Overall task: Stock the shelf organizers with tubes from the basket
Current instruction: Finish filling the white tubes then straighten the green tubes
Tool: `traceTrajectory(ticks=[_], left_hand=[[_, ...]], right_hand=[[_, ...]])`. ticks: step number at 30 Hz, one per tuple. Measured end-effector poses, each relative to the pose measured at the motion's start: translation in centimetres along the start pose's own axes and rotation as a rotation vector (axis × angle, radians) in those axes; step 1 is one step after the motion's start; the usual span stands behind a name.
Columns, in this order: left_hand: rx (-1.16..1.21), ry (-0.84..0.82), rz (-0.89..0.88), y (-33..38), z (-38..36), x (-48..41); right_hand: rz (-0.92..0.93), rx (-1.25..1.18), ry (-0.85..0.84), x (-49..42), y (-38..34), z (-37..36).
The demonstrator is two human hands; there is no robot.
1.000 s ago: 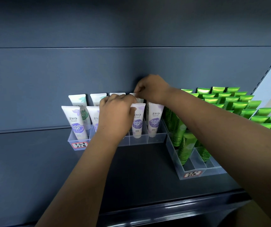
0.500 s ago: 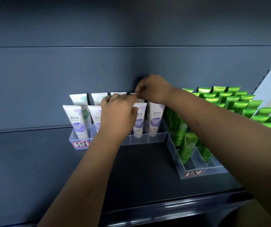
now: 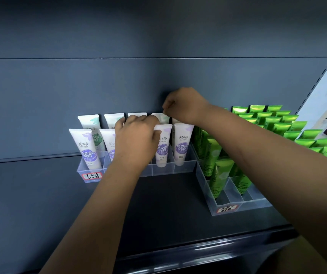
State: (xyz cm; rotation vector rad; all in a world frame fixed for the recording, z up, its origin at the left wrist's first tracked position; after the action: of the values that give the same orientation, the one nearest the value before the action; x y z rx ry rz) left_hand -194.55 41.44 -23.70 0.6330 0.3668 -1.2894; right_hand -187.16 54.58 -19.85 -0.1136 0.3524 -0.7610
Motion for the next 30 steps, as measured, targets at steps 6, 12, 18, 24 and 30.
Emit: traceTrajectory(ticks=[6, 12, 18, 24, 30], left_hand=[[0.002, 0.006, 0.023, -0.5, 0.2, 0.0], [0.02, 0.006, 0.026, 0.0, 0.6, 0.0], [0.079, 0.082, -0.026, 1.8, 1.7, -0.4], [0.045, 0.102, -0.076, 3.5, 1.1, -0.5], [0.039, 0.085, -0.117, 4.6, 0.5, -0.4]], right_hand=[[-0.041, 0.042, 0.048, 0.4, 1.4, 1.7], [-0.085, 0.045, 0.033, 1.0, 2.9, 1.8], [-0.086, 0.099, 0.012, 1.2, 3.7, 1.5], [-0.073, 0.145, -0.029, 1.2, 4.1, 1.1], [-0.053, 0.128, -0.027, 1.1, 4.4, 0.4]])
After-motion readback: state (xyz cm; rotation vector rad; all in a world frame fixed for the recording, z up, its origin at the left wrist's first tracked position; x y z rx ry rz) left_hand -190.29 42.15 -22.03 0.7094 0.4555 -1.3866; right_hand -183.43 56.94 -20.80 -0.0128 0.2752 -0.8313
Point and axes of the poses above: each hand's wrist, its own x-axis away from the middle knuckle, its own z-axis out of the back of the hand, y = z × x, the point moved 10 cm from there along -x, towards the middle knuckle, and after that the axes turned 1 degree about x, right-handed, at the moved point
